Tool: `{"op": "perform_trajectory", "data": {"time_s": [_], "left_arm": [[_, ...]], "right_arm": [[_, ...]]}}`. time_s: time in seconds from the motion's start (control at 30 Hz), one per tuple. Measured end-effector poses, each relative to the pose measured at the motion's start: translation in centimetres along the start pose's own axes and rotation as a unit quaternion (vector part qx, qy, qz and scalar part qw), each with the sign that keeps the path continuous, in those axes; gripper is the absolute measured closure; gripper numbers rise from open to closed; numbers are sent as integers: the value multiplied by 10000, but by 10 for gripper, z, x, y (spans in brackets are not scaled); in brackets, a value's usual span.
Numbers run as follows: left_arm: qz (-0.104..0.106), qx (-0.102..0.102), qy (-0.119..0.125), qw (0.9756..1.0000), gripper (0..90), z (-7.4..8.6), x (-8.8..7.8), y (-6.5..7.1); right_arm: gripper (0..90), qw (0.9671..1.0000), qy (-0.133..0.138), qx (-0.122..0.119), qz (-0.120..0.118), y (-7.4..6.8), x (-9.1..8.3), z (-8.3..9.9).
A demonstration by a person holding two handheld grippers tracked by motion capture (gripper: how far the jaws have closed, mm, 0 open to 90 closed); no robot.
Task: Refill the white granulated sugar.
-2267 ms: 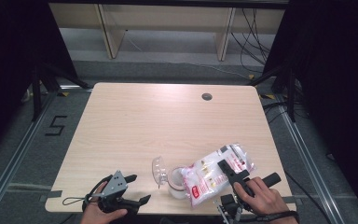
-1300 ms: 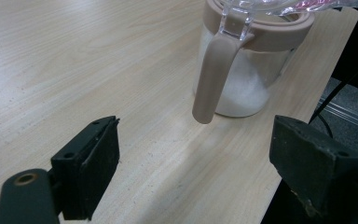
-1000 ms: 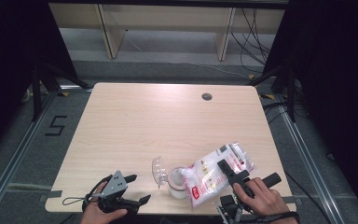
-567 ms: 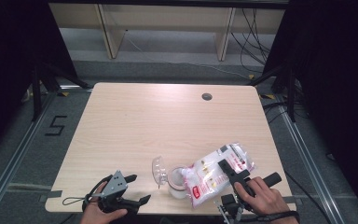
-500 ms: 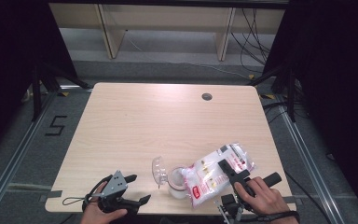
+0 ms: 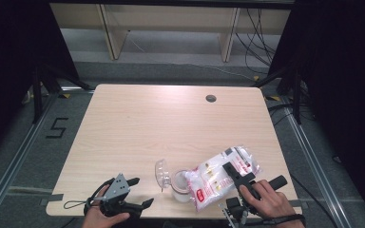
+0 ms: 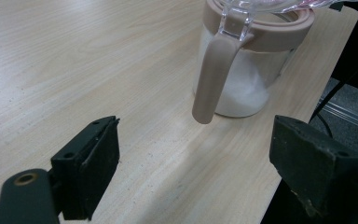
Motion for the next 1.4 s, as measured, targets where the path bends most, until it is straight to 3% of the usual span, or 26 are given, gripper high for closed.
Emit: {"op": "perform_trajectory", "data": {"time_s": [0.07,0.3,0.4,0.43,0.57,0.6,0.77,0.8,0.93,1.0,1.03,1.2,1.23,1.27,1.3,1.4], "left_arm": [[-10,-40,6,10000,159,0,0,0],[-7,-26,3,10000,158,0,0,0],[2,18,0,10000,158,0,0,0],[3,4,1,10000,158,0,0,0],[1,4,1,10000,158,0,0,0],[4,16,2,10000,158,0,0,0],[9,8,7,10000,158,0,0,0],[7,4,7,10000,158,0,0,0],[11,6,6,10000,158,0,0,0],[9,2,8,10000,158,0,0,0],[10,6,4,10000,159,0,0,0],[10,8,2,10000,158,0,0,0],[5,1,11,10000,158,0,0,0],[0,-24,16,10000,158,0,0,0],[-2,-34,15,10000,158,0,0,0],[9,14,7,10000,158,0,0,0]], "right_arm": [[704,9999,91,-78,54,1,1,-1],[706,9999,102,-16,21,0,2,0],[711,9996,14,278,-63,-6,2,3],[714,9999,50,149,-44,-5,2,2],[723,9990,39,408,-180,-8,4,5],[723,9993,37,301,-228,-7,4,4],[727,9976,151,598,-324,-11,7,8],[727,9976,249,559,-334,-10,9,9],[729,9947,385,857,-427,-14,12,14],[730,9912,398,1136,-555,-17,14,17],[732,9914,498,1096,-513,-17,15,18],[735,9872,554,1371,-599,-20,17,20],[736,9859,661,1393,-648,-22,19,20],[736,9832,612,1574,-694,-25,18,21],[737,9845,638,1491,-661,-23,18,22],[739,9815,746,1608,-718,-25,20,22]]}}
Point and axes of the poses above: each handheld gripper's, and its own axes: x roughly forward along the jaws, z roughly out of its underside, y roughly to its right, the point moved 6 cm from there along x, roughly forward along the jaws, and after that the axes turned 11 degrees about x, right-handed, at the moved point
